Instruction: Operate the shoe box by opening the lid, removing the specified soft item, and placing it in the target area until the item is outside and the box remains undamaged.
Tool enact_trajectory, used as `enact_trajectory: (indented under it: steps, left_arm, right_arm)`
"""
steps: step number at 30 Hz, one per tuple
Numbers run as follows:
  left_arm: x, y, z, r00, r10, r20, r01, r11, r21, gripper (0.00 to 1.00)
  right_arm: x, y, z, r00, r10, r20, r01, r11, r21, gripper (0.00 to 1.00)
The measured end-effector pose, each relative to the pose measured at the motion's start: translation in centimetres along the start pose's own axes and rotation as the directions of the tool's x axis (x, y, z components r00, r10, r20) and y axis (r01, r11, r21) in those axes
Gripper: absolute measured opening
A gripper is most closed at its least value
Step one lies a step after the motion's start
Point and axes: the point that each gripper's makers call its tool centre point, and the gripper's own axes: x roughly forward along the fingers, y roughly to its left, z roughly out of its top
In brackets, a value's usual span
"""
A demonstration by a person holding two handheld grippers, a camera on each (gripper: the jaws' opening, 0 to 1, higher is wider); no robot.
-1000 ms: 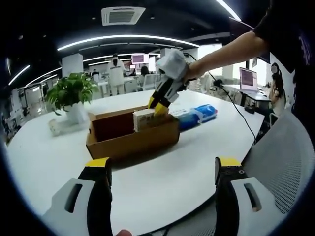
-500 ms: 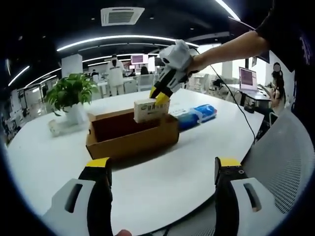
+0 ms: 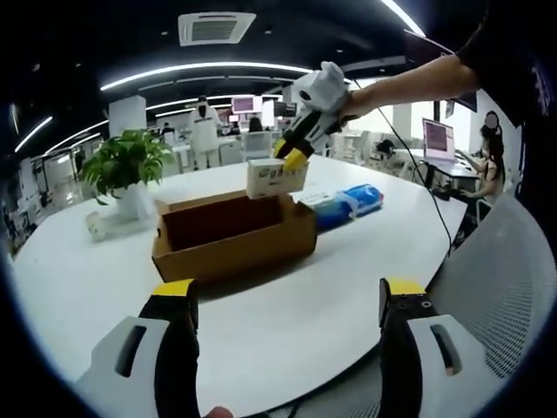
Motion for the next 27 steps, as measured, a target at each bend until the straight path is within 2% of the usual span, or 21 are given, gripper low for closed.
enact_trajectory:
  steps: [6,21,27]
  left_arm:
    - [0.0,0.0,0.1,1.0,0.001,0.005,-0.001,1.0,-0.004,0.84]
    - [0.1,0.1,0.2,1.0,-0.001,0.016,0.002,0.999,-0.032,0.89]
    - [0.1,-0.1,0.1,1.0,-0.003,0.012,0.004,1.0,-0.017,0.92]
  right_arm:
    - [-1.9,-1.2,-1.1,0.999,-0.036,0.001,0.036,0.999,0.014,0.14]
    - [-4.9,-2.7,-4.6,0.996,-0.083,-0.025,0.084,0.996,0.024,0.14]
    - [-6.3,-3.2,-6.4,0.994,-0.103,-0.046,0.104,0.994,0.03,0.14]
